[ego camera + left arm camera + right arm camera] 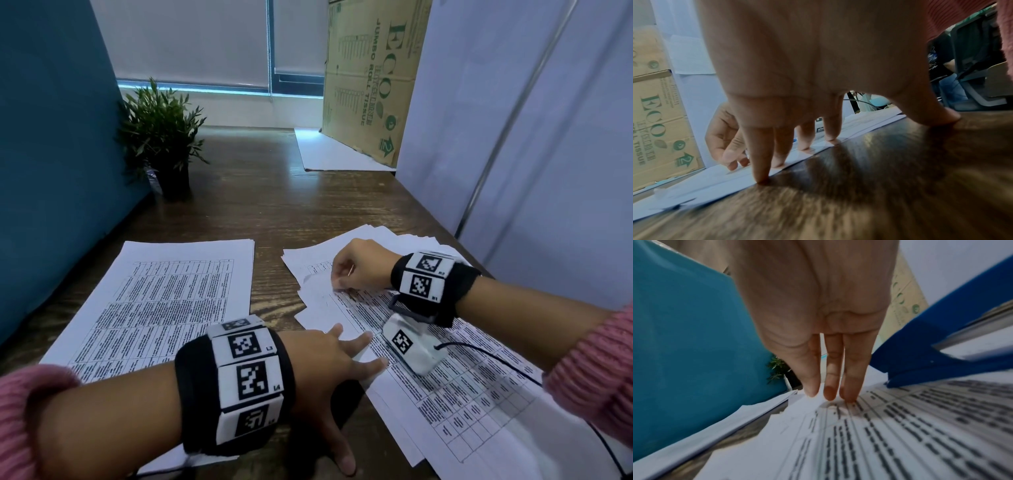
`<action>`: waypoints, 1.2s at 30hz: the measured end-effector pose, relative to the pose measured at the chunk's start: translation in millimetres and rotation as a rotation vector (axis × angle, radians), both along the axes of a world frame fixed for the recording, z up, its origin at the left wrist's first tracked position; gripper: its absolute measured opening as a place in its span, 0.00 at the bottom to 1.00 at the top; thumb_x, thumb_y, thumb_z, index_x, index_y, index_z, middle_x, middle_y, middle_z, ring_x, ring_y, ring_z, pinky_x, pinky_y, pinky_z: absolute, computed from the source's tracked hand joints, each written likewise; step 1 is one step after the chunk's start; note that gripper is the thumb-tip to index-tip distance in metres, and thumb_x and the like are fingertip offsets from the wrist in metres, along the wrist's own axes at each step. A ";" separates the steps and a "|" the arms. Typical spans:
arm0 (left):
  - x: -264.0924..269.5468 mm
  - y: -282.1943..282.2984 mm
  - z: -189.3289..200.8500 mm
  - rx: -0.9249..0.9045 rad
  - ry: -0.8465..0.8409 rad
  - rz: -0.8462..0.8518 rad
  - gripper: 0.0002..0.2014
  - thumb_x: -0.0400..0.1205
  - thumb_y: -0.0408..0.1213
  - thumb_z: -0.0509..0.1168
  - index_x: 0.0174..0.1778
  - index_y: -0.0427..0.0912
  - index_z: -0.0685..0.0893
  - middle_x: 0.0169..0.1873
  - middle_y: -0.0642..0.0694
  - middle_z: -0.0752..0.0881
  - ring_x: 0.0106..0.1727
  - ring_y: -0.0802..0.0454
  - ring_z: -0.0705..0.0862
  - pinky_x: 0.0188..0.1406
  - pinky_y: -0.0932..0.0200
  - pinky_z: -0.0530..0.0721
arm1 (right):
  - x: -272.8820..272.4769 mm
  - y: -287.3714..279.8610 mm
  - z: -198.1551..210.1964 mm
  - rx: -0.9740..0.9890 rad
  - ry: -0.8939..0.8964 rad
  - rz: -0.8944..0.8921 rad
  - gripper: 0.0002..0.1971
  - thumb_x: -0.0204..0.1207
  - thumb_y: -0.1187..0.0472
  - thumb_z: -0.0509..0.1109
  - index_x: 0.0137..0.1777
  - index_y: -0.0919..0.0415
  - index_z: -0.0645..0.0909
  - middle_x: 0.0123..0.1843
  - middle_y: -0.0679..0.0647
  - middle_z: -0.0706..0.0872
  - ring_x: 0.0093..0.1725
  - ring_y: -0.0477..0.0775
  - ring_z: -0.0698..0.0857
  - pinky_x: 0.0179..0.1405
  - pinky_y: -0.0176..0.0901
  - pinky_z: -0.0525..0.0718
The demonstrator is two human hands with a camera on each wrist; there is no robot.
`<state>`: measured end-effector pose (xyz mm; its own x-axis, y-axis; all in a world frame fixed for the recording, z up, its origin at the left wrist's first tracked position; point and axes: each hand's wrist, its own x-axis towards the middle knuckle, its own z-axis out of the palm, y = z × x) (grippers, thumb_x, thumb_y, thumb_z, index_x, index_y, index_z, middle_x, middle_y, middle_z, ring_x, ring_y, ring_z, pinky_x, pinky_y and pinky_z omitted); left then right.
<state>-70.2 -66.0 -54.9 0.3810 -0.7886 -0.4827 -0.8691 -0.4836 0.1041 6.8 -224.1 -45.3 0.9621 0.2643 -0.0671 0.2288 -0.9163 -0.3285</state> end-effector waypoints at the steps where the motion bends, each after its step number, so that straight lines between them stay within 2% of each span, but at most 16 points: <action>1: 0.1 -0.2 0.6 0.003 0.000 -0.001 0.55 0.67 0.65 0.72 0.81 0.64 0.40 0.81 0.56 0.34 0.83 0.42 0.40 0.79 0.33 0.56 | 1.6 -3.4 -0.9 0.021 -0.013 -0.027 0.02 0.71 0.63 0.75 0.41 0.60 0.89 0.38 0.48 0.87 0.36 0.41 0.80 0.36 0.28 0.75; 3: -0.3 -0.7 1.6 0.006 -0.001 -0.004 0.55 0.67 0.64 0.72 0.81 0.63 0.40 0.81 0.56 0.34 0.83 0.41 0.40 0.79 0.33 0.56 | 5.1 -10.1 -2.3 0.027 -0.032 -0.073 0.02 0.70 0.63 0.75 0.40 0.59 0.90 0.41 0.51 0.91 0.36 0.41 0.81 0.36 0.29 0.77; 6: -0.7 -0.9 1.3 0.008 -0.004 -0.004 0.55 0.67 0.64 0.72 0.81 0.63 0.40 0.81 0.56 0.34 0.83 0.41 0.40 0.78 0.33 0.57 | 8.8 -19.1 -1.8 -0.006 -0.028 -0.103 0.03 0.71 0.63 0.75 0.42 0.61 0.91 0.44 0.53 0.92 0.39 0.43 0.83 0.45 0.37 0.82; 10: 0.4 -0.7 -0.1 0.012 -0.004 -0.008 0.55 0.67 0.65 0.71 0.81 0.64 0.39 0.81 0.56 0.34 0.83 0.41 0.40 0.78 0.32 0.57 | 9.8 -24.7 0.0 -0.049 -0.030 -0.099 0.07 0.75 0.63 0.72 0.47 0.63 0.90 0.47 0.54 0.92 0.43 0.44 0.83 0.51 0.39 0.82; 12: 0.7 -0.4 -0.7 0.010 -0.006 -0.011 0.55 0.66 0.65 0.71 0.80 0.64 0.39 0.81 0.56 0.34 0.83 0.41 0.40 0.78 0.32 0.57 | 10.0 -25.5 -0.6 -0.071 -0.027 -0.103 0.06 0.74 0.63 0.73 0.45 0.62 0.90 0.46 0.54 0.92 0.43 0.45 0.84 0.53 0.41 0.84; 15: 0.7 -0.3 -1.0 0.009 -0.005 -0.005 0.56 0.66 0.65 0.71 0.80 0.64 0.39 0.81 0.56 0.34 0.83 0.42 0.40 0.78 0.32 0.56 | 10.0 -26.3 1.2 -0.074 -0.105 -0.135 0.02 0.67 0.63 0.76 0.37 0.59 0.91 0.39 0.50 0.92 0.41 0.47 0.87 0.49 0.44 0.87; 17: 0.8 -0.4 -0.7 0.012 -0.002 -0.005 0.55 0.66 0.65 0.71 0.80 0.65 0.39 0.81 0.57 0.34 0.83 0.42 0.40 0.78 0.32 0.56 | 9.8 -27.1 5.2 -0.009 -0.145 -0.161 0.02 0.65 0.64 0.79 0.36 0.61 0.89 0.39 0.51 0.91 0.38 0.47 0.85 0.40 0.34 0.84; 19: 0.9 -0.1 -0.3 0.013 0.002 -0.003 0.55 0.66 0.65 0.71 0.80 0.65 0.39 0.81 0.57 0.33 0.83 0.42 0.39 0.78 0.32 0.56 | 10.3 -29.6 9.0 0.059 -0.186 -0.177 0.06 0.65 0.62 0.81 0.36 0.62 0.87 0.39 0.52 0.89 0.36 0.45 0.82 0.32 0.26 0.76; 21: 1.1 0.0 -0.4 0.016 0.010 0.001 0.55 0.66 0.65 0.71 0.80 0.65 0.39 0.81 0.57 0.33 0.83 0.42 0.39 0.78 0.32 0.56 | 10.2 -35.6 11.9 0.083 -0.239 -0.195 0.07 0.68 0.59 0.79 0.38 0.60 0.85 0.42 0.53 0.89 0.37 0.46 0.81 0.33 0.30 0.76; 23: 0.9 0.2 -0.5 0.015 0.013 0.000 0.55 0.67 0.65 0.71 0.80 0.65 0.39 0.81 0.57 0.32 0.83 0.42 0.38 0.78 0.32 0.56 | 8.8 -45.4 12.6 0.010 -0.267 -0.222 0.08 0.72 0.54 0.76 0.44 0.59 0.84 0.45 0.53 0.87 0.43 0.50 0.82 0.40 0.38 0.78; 25: 0.2 0.4 -0.7 0.015 0.009 0.002 0.55 0.67 0.65 0.71 0.80 0.65 0.39 0.81 0.57 0.32 0.83 0.43 0.39 0.79 0.32 0.55 | 5.9 -58.0 10.5 -0.120 -0.226 -0.235 0.15 0.71 0.48 0.74 0.51 0.57 0.81 0.47 0.50 0.83 0.49 0.53 0.81 0.47 0.44 0.79; 28: 0.0 0.5 -1.0 0.010 0.006 0.005 0.55 0.67 0.65 0.71 0.80 0.65 0.40 0.80 0.58 0.32 0.83 0.43 0.39 0.79 0.33 0.56 | -3.0 -70.8 6.0 -0.294 -0.031 -0.223 0.24 0.69 0.41 0.74 0.58 0.55 0.78 0.50 0.50 0.78 0.49 0.51 0.76 0.51 0.45 0.77; 30: 0.3 0.4 -0.6 0.012 0.009 0.002 0.55 0.67 0.65 0.71 0.80 0.65 0.40 0.80 0.58 0.32 0.83 0.43 0.39 0.79 0.33 0.56 | -8.7 -72.4 3.6 -0.351 0.034 -0.188 0.20 0.71 0.44 0.73 0.55 0.56 0.78 0.51 0.52 0.82 0.46 0.51 0.76 0.46 0.42 0.72; 32: 0.2 0.0 -0.2 0.015 0.004 0.001 0.55 0.67 0.65 0.71 0.80 0.65 0.40 0.81 0.58 0.33 0.83 0.43 0.39 0.78 0.33 0.56 | -12.4 -70.5 4.2 -0.358 0.003 -0.162 0.16 0.75 0.48 0.71 0.55 0.58 0.79 0.49 0.53 0.82 0.46 0.51 0.74 0.44 0.40 0.67; 36: -0.4 -0.8 0.7 0.015 0.006 0.001 0.55 0.68 0.64 0.72 0.81 0.64 0.40 0.81 0.57 0.33 0.83 0.42 0.40 0.78 0.32 0.56 | -19.4 -52.6 9.5 -0.250 0.002 -0.046 0.12 0.76 0.49 0.70 0.53 0.55 0.80 0.44 0.48 0.80 0.44 0.51 0.76 0.43 0.41 0.69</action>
